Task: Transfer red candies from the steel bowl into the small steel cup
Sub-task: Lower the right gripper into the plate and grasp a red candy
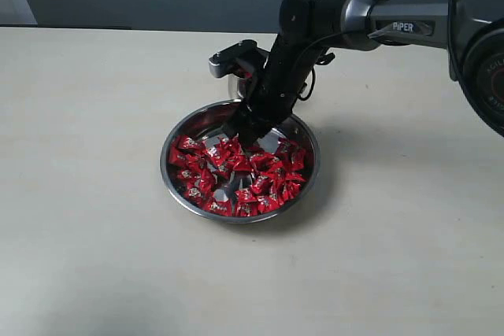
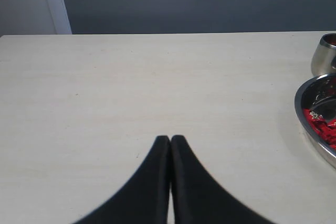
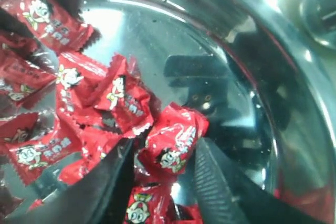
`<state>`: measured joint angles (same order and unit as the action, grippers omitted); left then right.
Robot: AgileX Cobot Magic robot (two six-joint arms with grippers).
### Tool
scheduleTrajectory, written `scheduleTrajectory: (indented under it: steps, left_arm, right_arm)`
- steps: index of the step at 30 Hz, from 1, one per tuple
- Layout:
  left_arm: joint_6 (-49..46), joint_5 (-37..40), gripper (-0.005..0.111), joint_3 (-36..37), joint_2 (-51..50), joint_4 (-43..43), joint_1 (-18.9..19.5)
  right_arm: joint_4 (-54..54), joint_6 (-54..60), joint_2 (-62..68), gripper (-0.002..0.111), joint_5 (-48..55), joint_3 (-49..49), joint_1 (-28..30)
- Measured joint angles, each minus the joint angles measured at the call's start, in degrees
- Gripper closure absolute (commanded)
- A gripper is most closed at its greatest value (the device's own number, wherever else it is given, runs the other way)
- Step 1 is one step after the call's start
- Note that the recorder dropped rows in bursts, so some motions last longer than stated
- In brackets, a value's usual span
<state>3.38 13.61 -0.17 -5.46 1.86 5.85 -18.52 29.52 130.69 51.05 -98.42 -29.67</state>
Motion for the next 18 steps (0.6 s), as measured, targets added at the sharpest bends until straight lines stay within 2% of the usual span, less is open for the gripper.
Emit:
scheduleTrajectory:
  steps: [18]
  left_arm:
    - [0.00,0.00,0.106,0.00,0.00,0.00,0.00]
  right_arm:
    - [-2.16,-2.23,0.00,0.070,3.30,0.00,0.00]
